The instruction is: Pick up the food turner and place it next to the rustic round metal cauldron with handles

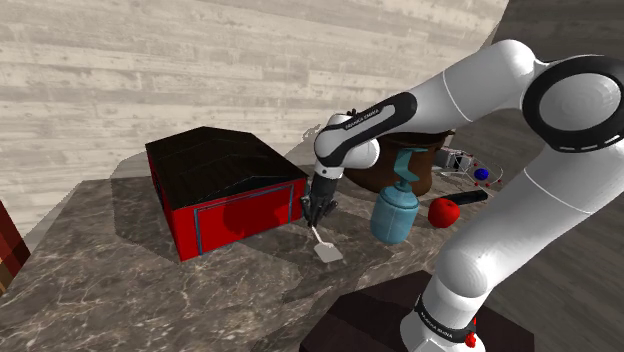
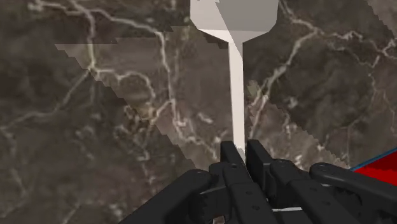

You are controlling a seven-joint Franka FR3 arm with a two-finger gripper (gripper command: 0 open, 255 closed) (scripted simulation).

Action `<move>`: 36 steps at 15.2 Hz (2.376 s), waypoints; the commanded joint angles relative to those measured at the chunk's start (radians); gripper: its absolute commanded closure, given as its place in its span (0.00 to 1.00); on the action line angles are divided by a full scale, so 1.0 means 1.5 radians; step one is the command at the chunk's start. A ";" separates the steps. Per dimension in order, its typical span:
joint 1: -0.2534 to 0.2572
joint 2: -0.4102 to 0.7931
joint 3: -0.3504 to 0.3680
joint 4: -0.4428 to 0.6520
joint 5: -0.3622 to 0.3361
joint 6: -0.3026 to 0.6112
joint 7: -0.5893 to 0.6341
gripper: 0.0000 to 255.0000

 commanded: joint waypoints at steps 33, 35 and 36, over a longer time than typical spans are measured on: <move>-0.030 -0.058 0.176 -0.030 -0.188 -0.003 0.329 1.00; -0.030 -0.057 0.176 -0.030 -0.188 -0.003 0.329 1.00; -0.030 -0.058 0.176 -0.030 -0.188 -0.003 0.329 1.00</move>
